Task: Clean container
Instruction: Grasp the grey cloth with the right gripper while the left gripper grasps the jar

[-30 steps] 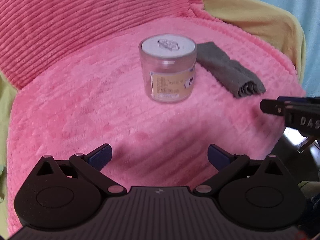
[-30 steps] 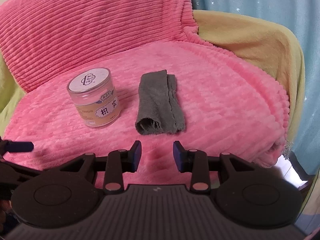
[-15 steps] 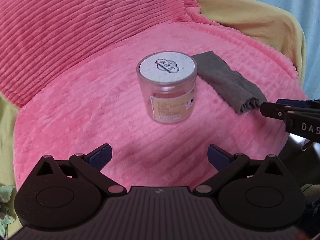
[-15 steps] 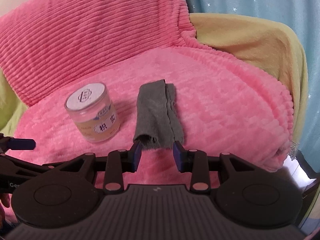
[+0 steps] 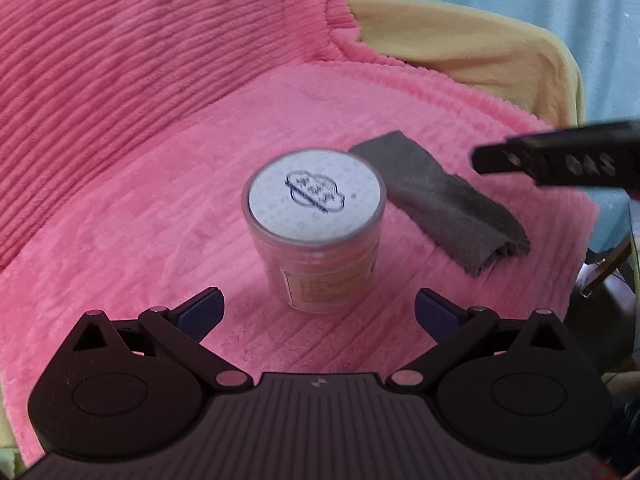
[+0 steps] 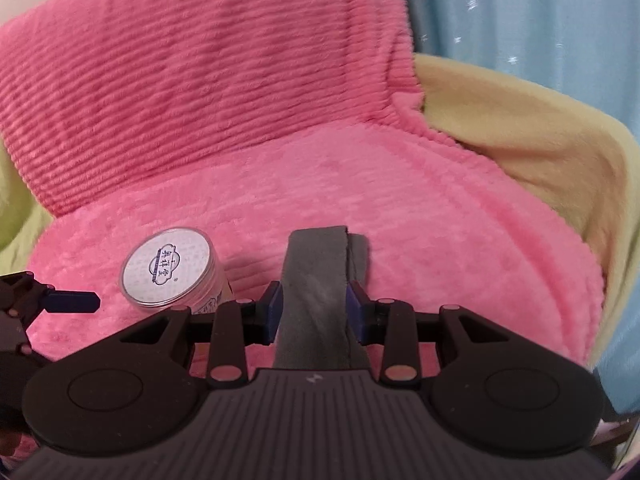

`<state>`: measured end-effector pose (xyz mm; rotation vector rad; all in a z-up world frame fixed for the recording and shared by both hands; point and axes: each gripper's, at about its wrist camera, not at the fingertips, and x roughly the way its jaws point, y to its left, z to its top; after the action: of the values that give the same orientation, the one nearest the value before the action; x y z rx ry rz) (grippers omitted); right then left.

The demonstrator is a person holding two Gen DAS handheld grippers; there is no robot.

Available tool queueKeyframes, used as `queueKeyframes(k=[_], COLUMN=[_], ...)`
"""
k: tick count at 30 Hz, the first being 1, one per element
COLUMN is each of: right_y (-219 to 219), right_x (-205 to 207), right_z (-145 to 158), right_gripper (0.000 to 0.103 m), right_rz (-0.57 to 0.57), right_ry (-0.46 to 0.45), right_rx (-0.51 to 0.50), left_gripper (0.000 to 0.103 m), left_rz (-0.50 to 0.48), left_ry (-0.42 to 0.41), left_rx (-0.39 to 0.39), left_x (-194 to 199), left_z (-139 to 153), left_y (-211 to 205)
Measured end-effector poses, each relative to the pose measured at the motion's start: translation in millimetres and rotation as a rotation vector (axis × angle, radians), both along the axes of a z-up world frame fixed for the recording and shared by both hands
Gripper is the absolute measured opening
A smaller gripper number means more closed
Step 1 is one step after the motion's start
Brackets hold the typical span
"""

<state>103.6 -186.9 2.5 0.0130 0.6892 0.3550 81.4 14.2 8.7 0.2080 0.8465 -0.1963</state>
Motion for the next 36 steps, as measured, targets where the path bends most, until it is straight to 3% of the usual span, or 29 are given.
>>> queueKeyframes(k=[8,16,20,22,29,34,36], right_y=[33.0,23.0,18.1,15.6,7.3,4.4,2.3], right_x=[28.9,36.3,40.0,41.8,47.8,46.5,47.0], right_z=[-28.7,-42.8,-49.9,-53.4,-65.1,-64.7,-63.8], right_gripper=[0.031,0.029,0.014,0.014,0.012,0.012,0.012], right_rz=[0.101,0.091,0.085,0.083,0.075,0.078,0.078], right_ry=[0.023,0.061,0.081,0.09,0.121,0.13,0.136], right_rx=[-0.112,-0.024,0.021,0.043,0.116,0.138,0.154], left_gripper=[0.102,0.102,0.102,0.102,0.098,0.087,0.087], left_rz=[-0.082,-0.097,-0.067,-0.061,-0.042,-0.065,-0.08], left_ry=[-0.06,-0.057,-0.052,-0.052,-0.079,-0.1,-0.107], left_rx=[0.008,-0.027,-0.068,-0.079,-0.053,-0.039,-0.032], left_x=[3.8,16.8,23.9,26.5,36.0,35.6,34.5], left_z=[-9.4,-21.3,-26.5,-29.1,-39.4,-42.3,-43.5], left_y=[9.0,13.1,13.4,11.7,3.0,-1.2,-3.5])
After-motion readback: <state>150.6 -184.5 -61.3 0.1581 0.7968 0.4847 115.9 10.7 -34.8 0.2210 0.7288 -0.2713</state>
